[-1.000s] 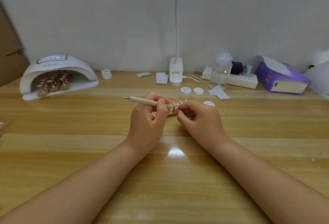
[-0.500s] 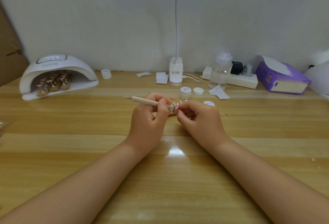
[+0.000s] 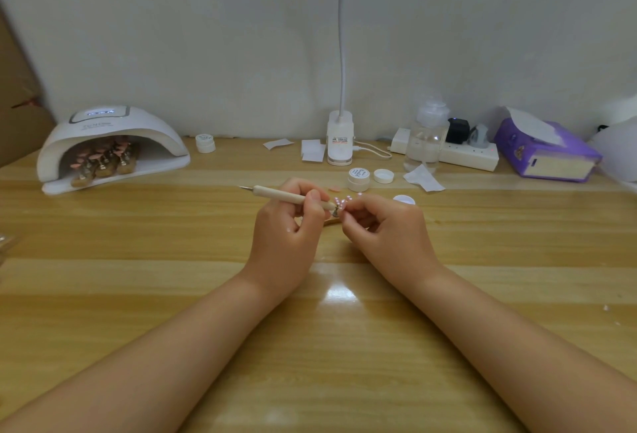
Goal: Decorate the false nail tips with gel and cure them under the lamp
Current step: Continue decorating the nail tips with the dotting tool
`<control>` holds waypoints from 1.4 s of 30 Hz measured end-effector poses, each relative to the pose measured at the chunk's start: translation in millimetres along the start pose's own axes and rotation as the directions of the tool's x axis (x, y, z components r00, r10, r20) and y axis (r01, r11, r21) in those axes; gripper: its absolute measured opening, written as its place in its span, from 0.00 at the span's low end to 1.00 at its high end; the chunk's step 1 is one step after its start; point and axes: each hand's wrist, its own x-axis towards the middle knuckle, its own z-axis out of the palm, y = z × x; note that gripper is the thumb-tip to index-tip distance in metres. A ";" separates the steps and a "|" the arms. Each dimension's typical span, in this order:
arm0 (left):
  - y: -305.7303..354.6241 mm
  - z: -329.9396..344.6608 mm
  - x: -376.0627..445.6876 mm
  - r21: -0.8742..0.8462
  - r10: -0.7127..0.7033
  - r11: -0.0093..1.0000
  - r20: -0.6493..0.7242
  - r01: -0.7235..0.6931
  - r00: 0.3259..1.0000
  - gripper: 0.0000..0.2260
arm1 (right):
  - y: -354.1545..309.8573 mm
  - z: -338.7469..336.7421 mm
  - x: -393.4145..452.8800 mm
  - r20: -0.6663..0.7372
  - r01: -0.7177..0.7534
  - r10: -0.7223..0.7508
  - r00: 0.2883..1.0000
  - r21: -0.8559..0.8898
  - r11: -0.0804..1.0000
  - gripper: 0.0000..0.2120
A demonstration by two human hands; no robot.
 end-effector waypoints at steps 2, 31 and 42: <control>0.1 -0.2 -0.3 0.005 0.002 1.000 -0.001 -0.002 1.000 0.08 | -0.1 -0.3 0.0 -0.001 0.004 -0.004 1.000 -0.002 1.000 0.04; -2.1 0.0 -0.6 -0.056 0.029 0.998 -0.062 -0.033 0.998 0.07 | -1.2 -1.1 -0.7 0.010 -0.085 0.084 0.996 0.095 0.992 0.04; -9.7 -0.6 6.0 -0.119 -0.017 0.993 -0.172 -0.004 0.985 0.06 | -5.9 -1.9 1.9 0.008 -0.090 0.089 0.996 0.060 0.994 0.03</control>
